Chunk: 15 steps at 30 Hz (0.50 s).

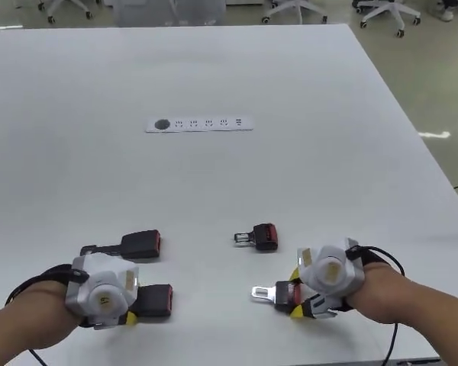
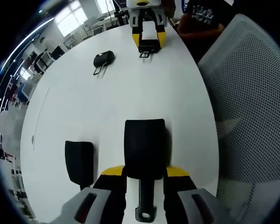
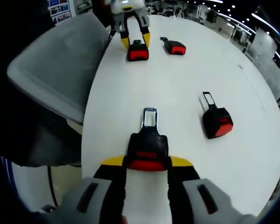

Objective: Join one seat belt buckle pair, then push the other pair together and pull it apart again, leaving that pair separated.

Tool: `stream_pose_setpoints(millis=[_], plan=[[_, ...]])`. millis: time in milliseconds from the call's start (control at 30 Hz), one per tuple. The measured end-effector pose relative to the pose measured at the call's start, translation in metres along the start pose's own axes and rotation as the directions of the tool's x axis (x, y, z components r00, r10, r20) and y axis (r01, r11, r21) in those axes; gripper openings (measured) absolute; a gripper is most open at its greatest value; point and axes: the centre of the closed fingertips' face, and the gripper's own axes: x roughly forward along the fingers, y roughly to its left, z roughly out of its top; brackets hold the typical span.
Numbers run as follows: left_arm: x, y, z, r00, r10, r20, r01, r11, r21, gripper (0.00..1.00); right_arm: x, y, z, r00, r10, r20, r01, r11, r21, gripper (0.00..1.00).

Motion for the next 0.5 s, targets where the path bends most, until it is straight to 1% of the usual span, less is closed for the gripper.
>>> stream_pose_setpoints(millis=[167,300,500], plan=[[-0.0005,0.0004,-0.0001,1.0,0.005,0.008,-0.005,1.0,-0.005,0.3,-0.0003,-0.0001,0.0007,0.9998,-0.007,0.017,0.007,1.0,0.021,0.34],[-0.0006,0.0008,-0.0002,1.0,0.006,0.007,-0.006,1.0,-0.006,0.3,-0.0002,-0.0006,0.0011,0.9998,-0.01,0.019,0.009,1.0,0.028,0.34],[-0.0009,0.0006,-0.0002,1.0,0.007,-0.003,-0.007,1.0,-0.003,0.3,-0.0004,-0.0006,0.0016,0.9997,-0.014,0.021,0.013,0.999,0.039,0.34]])
